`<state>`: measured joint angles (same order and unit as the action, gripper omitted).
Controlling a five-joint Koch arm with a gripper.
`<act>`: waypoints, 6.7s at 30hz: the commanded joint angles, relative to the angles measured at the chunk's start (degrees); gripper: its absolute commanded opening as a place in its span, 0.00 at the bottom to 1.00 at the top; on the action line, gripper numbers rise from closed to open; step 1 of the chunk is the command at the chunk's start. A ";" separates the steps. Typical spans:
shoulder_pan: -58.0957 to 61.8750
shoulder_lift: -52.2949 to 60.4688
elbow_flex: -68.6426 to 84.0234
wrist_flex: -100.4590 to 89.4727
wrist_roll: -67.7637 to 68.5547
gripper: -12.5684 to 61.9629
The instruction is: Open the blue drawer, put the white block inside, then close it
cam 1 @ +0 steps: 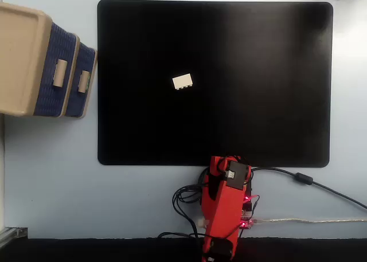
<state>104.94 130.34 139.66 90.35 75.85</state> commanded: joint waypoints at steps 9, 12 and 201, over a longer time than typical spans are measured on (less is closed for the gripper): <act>0.00 4.22 1.49 3.43 -3.16 0.63; 0.09 4.31 -2.64 5.36 -3.25 0.63; -54.23 -63.90 -131.22 21.80 80.33 0.63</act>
<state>47.90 60.56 9.76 103.89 166.11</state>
